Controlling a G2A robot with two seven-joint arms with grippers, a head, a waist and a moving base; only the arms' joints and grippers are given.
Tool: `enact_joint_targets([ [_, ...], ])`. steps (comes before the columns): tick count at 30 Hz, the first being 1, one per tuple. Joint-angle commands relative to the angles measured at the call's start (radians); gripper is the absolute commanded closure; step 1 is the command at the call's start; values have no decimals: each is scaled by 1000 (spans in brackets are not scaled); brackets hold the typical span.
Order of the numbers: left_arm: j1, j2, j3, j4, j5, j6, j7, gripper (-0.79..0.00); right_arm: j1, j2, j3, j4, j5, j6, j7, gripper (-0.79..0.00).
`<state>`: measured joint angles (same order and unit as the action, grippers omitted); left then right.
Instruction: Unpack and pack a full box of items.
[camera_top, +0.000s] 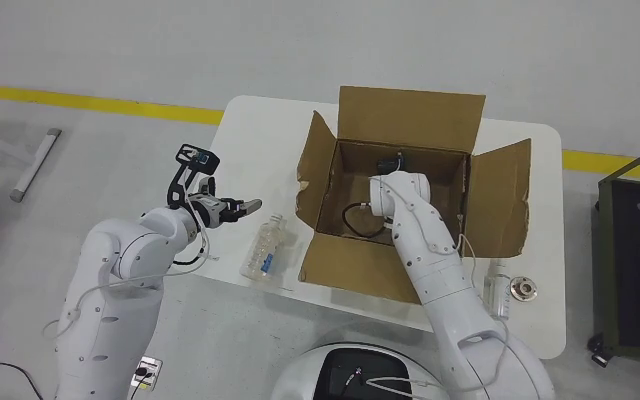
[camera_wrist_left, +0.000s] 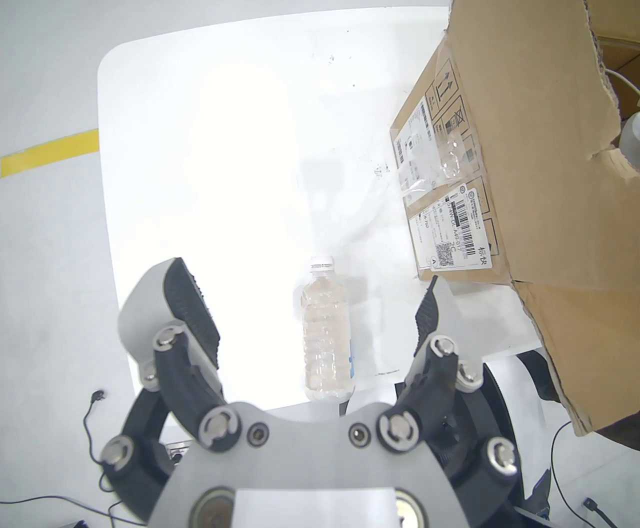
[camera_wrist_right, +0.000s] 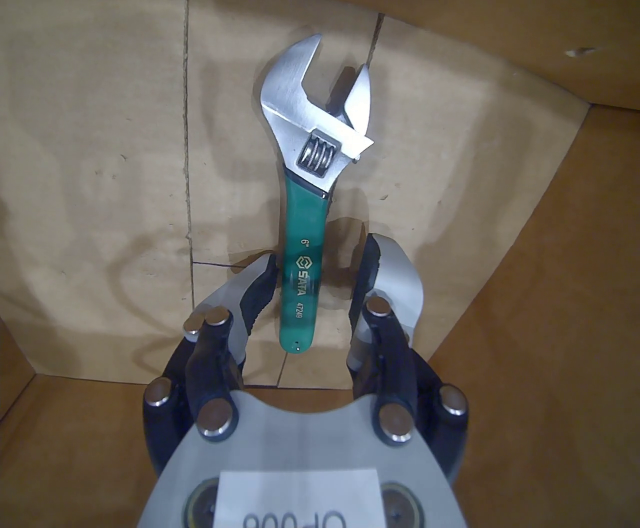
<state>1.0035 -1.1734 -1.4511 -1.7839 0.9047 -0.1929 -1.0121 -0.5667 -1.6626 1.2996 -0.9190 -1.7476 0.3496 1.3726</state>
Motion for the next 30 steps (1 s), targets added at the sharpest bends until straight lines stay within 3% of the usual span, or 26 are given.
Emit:
enact_joint_targets([
  [1, 0, 0, 0, 0, 0, 0, 0, -785, 3, -1, 0, 9, 0, 2, -4, -336],
  [5, 0, 0, 0, 0, 0, 0, 0, -785, 4, -4, -1, 19, 1, 5, -11, -243],
  [7, 0, 0, 0, 0, 0, 0, 0, -785, 3, -5, -1, 18, -2, 9, -14, -34],
  [8, 0, 0, 0, 0, 0, 0, 0, -785, 1, -5, -1, 15, -2, 10, -16, 0],
  [17, 0, 0, 0, 0, 0, 0, 0, -785, -40, -1, 23, -91, 1, -6, -12, 0],
  [30, 0, 0, 0, 0, 0, 0, 0, -785, -213, 22, 135, -530, 125, -165, 14, 0],
])
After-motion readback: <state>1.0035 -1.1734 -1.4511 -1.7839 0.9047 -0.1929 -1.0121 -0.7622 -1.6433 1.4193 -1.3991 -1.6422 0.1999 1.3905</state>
